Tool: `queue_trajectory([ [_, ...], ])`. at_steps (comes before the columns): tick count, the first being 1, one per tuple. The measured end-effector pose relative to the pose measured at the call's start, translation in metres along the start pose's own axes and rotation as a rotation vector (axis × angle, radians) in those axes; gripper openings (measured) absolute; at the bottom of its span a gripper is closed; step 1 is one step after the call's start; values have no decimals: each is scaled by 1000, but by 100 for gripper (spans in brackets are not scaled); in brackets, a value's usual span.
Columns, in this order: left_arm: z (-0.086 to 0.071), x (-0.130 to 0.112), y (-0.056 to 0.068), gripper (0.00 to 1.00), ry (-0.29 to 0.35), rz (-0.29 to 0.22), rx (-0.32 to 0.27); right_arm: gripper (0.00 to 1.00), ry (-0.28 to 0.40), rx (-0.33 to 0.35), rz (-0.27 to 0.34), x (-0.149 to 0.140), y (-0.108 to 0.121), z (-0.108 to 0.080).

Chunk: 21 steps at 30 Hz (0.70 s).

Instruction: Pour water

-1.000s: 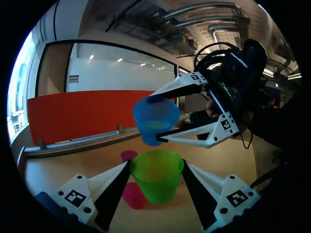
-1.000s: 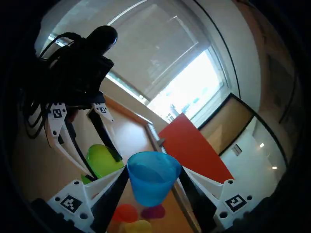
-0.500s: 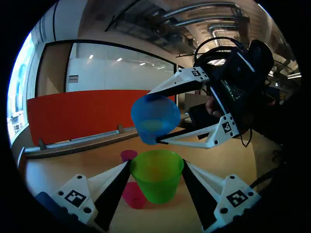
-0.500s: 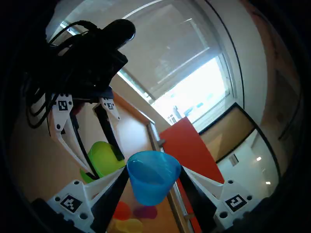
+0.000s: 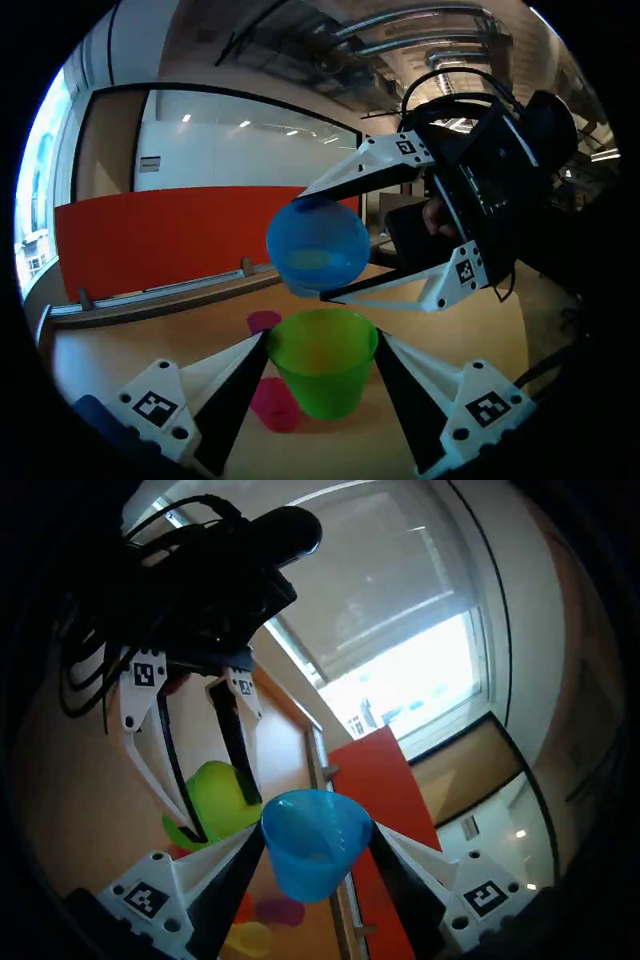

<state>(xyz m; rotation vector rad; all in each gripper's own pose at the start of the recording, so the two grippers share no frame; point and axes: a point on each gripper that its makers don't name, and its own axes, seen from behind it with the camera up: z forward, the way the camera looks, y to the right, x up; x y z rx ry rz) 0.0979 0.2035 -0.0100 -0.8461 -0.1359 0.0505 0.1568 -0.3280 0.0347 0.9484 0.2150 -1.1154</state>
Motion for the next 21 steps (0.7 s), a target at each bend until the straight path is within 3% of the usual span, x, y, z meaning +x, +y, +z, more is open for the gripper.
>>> queue_trajectory([
  [21,1,0,-5,90,-1,-1,3,93,-14,-6,-97,-1,4,4],
])
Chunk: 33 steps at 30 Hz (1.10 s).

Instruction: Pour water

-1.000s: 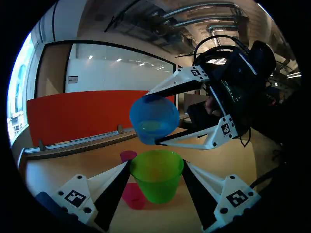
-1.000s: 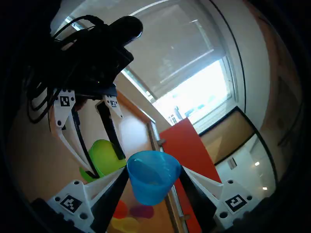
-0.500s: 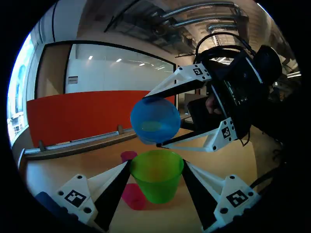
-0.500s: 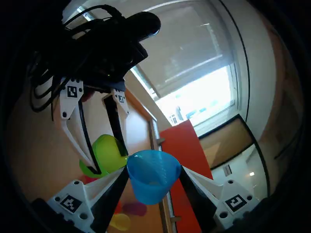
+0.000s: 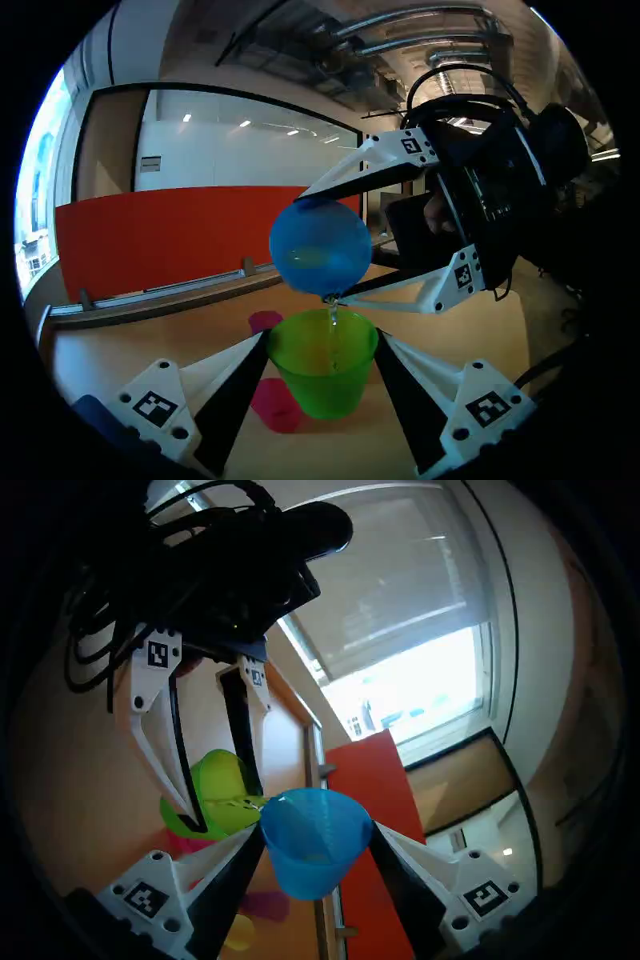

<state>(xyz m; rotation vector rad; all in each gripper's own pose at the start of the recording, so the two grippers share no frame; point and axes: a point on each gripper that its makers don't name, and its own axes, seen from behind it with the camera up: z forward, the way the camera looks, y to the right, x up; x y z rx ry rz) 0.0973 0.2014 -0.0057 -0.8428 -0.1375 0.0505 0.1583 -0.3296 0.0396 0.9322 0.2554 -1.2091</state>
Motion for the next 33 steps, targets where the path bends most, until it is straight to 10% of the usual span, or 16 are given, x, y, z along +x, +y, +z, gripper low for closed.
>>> queue_trajectory([
  [33,2,2,4,90,-8,11,-7,93,0,-22,-131,3,14,-3],
])
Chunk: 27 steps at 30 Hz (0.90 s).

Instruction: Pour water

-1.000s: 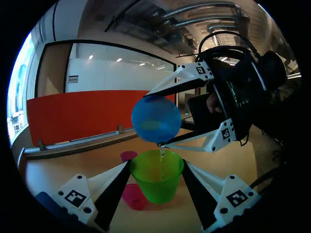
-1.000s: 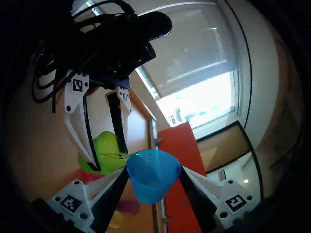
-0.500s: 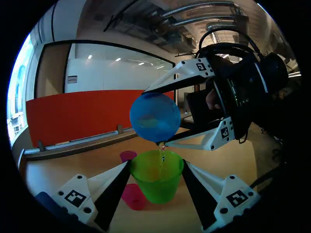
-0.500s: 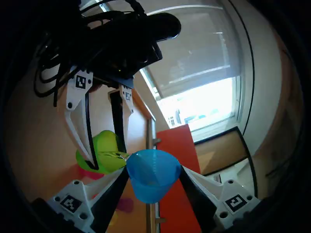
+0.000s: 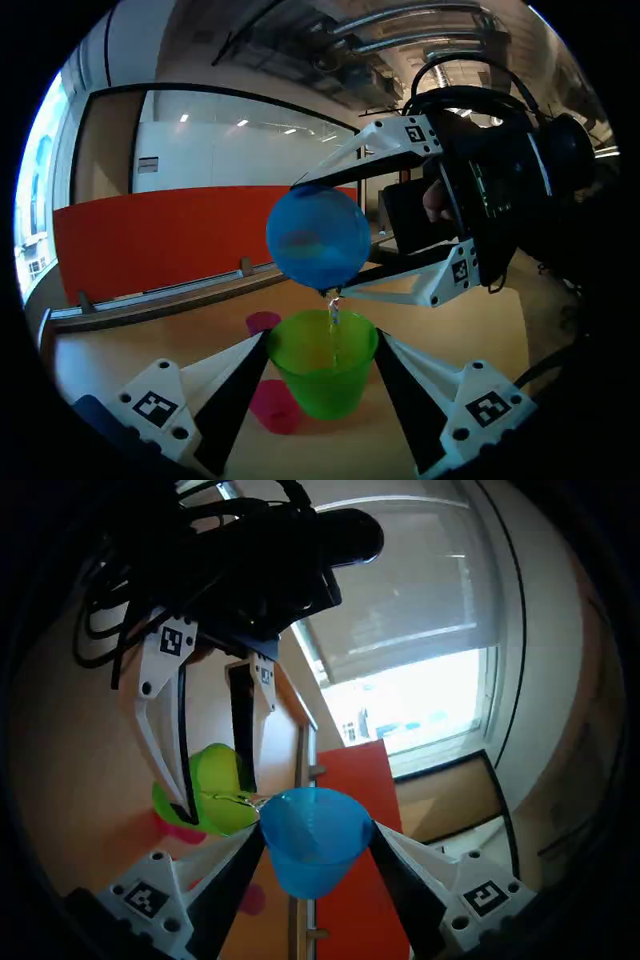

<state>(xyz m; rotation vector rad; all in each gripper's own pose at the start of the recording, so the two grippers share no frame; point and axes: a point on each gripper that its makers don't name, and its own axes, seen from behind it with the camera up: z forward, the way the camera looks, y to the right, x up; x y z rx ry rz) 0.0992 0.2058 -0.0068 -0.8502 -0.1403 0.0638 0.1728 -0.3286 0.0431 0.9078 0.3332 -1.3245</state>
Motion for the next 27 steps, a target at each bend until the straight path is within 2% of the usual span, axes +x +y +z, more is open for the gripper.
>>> queue_trajectory([
  [27,3,0,2,90,-6,11,-5,93,-9,-7,-106,2,-1,-3],
])
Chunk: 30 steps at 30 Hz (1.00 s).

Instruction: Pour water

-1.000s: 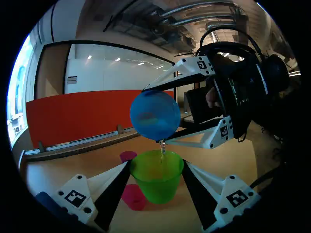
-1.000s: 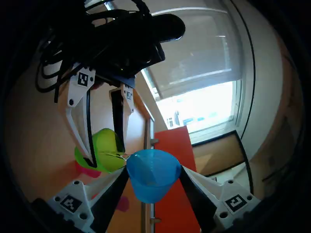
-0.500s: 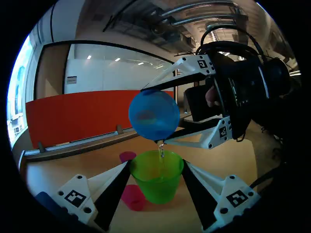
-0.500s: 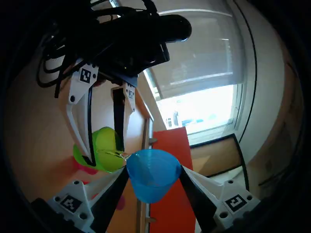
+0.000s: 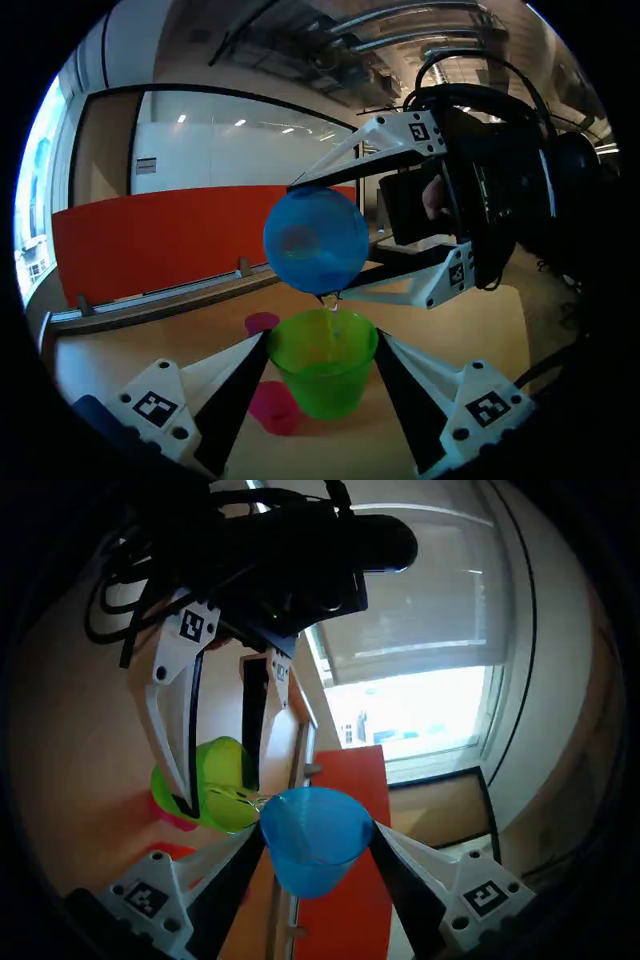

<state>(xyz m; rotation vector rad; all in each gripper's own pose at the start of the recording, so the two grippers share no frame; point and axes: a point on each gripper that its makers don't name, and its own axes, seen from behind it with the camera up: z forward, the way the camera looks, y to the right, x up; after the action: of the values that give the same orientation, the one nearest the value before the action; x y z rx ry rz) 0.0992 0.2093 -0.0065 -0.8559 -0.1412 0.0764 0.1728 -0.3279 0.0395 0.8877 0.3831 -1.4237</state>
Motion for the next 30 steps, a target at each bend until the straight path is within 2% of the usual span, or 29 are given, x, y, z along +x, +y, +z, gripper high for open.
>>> queue_trajectory([
  [30,0,0,4,90,-1,6,-10,93,-14,-16,-113,-1,2,-3],
])
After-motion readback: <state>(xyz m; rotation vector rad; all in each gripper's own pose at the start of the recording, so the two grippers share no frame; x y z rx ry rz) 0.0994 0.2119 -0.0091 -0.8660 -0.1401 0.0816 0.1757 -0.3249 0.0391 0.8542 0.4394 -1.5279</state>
